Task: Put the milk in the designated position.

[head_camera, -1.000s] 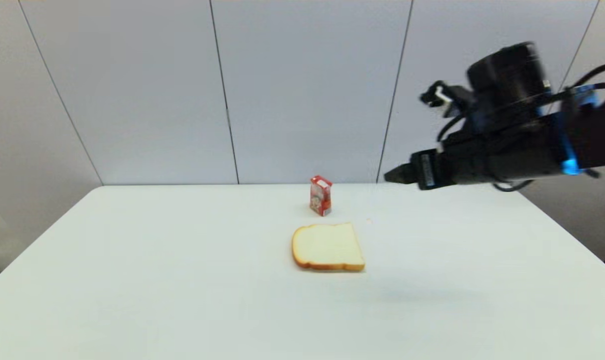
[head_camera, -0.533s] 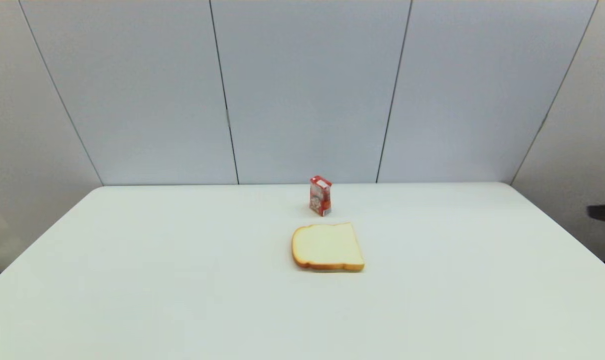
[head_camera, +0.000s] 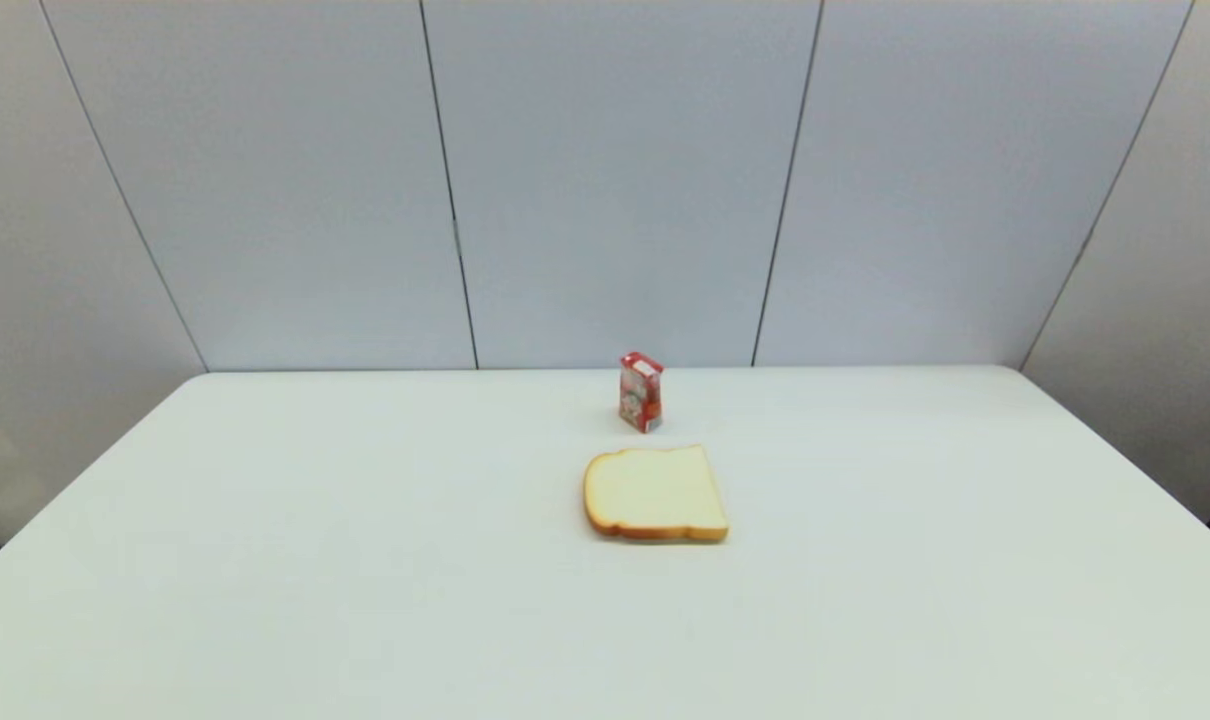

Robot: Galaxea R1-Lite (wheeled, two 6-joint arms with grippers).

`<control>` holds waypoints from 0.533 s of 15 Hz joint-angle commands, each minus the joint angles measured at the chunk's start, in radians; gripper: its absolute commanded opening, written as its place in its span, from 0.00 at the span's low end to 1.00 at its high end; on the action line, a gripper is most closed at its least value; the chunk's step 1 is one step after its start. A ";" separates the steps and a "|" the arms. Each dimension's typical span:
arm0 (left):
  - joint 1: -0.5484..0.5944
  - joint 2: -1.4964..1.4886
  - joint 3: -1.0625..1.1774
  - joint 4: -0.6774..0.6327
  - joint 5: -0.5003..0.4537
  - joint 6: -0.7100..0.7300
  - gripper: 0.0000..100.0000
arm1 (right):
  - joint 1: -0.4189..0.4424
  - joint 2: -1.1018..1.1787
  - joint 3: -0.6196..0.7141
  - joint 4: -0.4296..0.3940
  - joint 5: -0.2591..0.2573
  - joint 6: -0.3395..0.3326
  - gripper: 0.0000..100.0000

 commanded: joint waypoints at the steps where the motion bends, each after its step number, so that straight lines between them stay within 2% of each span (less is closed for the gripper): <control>1: -0.001 0.000 0.002 0.000 0.000 0.000 1.00 | 0.005 -0.211 0.257 -0.272 -0.002 -0.010 1.00; 3: -0.001 0.000 0.002 0.000 0.000 0.000 1.00 | -0.001 -0.286 0.424 -0.366 -0.006 -0.009 1.00; 6: -0.001 0.000 0.002 0.000 0.000 0.000 1.00 | -0.009 -0.299 0.617 -0.585 -0.008 -0.007 1.00; 8: -0.001 0.000 0.002 0.000 0.000 0.000 1.00 | -0.010 -0.302 0.740 -0.688 -0.008 -0.009 1.00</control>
